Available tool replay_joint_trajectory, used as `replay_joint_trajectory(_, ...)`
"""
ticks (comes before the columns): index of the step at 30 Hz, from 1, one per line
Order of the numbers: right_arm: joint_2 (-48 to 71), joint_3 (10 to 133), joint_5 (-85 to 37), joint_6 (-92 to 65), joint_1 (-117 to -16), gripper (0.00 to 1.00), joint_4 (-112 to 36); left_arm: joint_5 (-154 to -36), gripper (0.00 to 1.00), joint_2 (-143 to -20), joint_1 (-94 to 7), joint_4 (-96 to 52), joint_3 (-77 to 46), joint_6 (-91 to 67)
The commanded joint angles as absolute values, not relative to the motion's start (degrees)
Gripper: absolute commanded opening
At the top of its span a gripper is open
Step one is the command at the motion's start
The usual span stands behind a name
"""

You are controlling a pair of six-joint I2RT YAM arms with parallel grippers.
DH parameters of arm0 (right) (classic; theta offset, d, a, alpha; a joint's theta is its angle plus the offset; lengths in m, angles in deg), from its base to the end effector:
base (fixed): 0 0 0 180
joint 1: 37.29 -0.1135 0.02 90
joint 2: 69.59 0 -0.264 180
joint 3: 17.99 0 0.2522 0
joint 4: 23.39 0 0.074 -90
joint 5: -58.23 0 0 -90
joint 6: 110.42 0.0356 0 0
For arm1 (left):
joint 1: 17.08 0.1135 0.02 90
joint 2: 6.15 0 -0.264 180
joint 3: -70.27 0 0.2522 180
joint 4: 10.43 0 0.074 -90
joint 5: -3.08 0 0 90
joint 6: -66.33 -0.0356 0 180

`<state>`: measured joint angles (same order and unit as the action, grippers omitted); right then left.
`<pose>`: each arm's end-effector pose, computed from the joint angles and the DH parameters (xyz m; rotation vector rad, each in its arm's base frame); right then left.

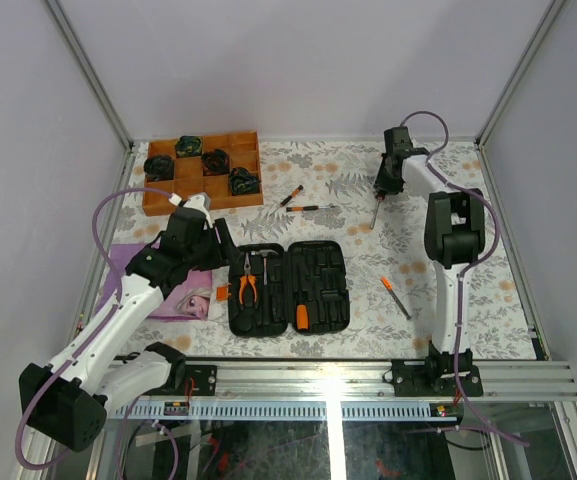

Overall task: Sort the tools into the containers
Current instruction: Pick up the screwdriver from the center of the board, then place the screwdriver in the storage box.

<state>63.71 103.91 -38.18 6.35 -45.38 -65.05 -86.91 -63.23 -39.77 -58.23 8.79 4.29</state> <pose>0.5095 0.0684 0.1684 0.4504 2.4513 0.1162 0.1915 -0.0801 0.2792 -0.1091 2.3679 -0.4365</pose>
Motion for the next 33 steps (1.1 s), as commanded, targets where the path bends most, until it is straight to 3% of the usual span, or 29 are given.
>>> replay_joint_trajectory(1, 50.43, 99.0, -39.39, 2.1, -45.34, 0.14, -61.92, -88.08, 0.59, -62.61, -38.99, -55.43, 9.32, 2.96)
replay_joint_trajectory(12, 20.48, 70.51, -40.03, 3.18, -47.25, 0.12, -53.39, -91.27, 0.59, -62.74, -38.18, -54.1, 9.67, 2.78)
replay_joint_trajectory(18, 7.94, 59.53, -33.62, 3.35, -52.11, 0.12, -50.58, -91.63, 0.59, -62.95, -38.15, -53.76, 9.75, 3.09)
replay_joint_trajectory(25, 5.93, 52.68, -30.03, 11.21, -61.64, 0.11, -46.91, -91.8, 0.6, -63.25, -38.22, -53.8, 9.8, 3.16)
replay_joint_trajectory(33, 14.51, 50.58, -26.61, 16.5, -71.17, 0.12, -39.1, -92.3, 0.6, -63.91, -38.15, -53.81, 9.71, 3.24)
